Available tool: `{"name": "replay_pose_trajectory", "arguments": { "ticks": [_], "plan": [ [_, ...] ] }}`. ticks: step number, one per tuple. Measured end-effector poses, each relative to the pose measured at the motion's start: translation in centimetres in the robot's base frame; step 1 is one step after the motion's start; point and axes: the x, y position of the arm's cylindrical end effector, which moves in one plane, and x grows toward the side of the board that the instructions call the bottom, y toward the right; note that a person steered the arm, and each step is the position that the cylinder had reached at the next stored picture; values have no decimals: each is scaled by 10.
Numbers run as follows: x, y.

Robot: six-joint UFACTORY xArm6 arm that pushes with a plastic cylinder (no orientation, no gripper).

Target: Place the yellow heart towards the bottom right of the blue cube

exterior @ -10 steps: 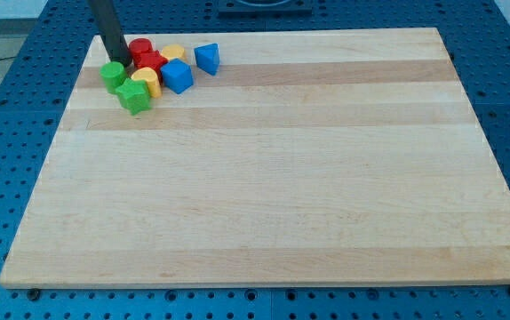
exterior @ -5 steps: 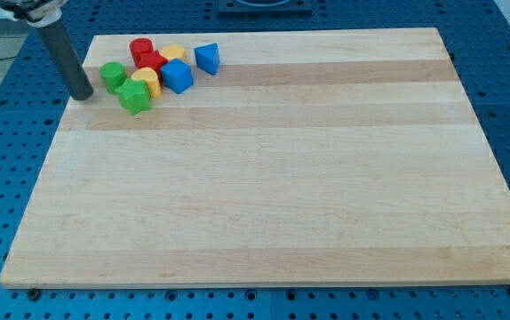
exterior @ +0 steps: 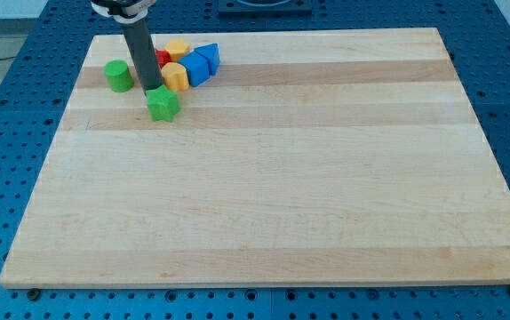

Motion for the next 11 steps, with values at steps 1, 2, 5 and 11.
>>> {"name": "replay_pose_trajectory", "arguments": {
  "ticks": [1, 2, 5, 11],
  "plan": [
    [0, -36],
    [0, -46],
    [-11, -13],
    [-11, 93]
  ]
}}
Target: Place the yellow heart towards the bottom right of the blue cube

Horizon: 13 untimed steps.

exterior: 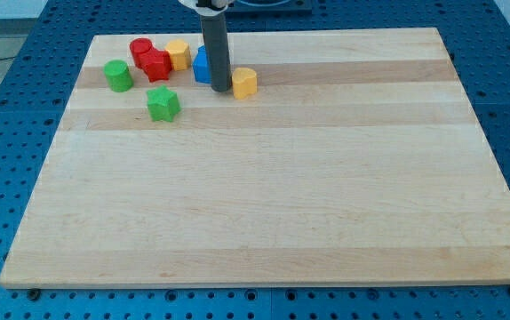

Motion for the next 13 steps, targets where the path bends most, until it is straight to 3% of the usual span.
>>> {"name": "replay_pose_trajectory", "arguments": {
  "ticks": [2, 3, 8, 11, 13],
  "plan": [
    [0, -98],
    [-16, -96],
    [-25, 21],
    [-6, 51],
    [-26, 64]
  ]
}}
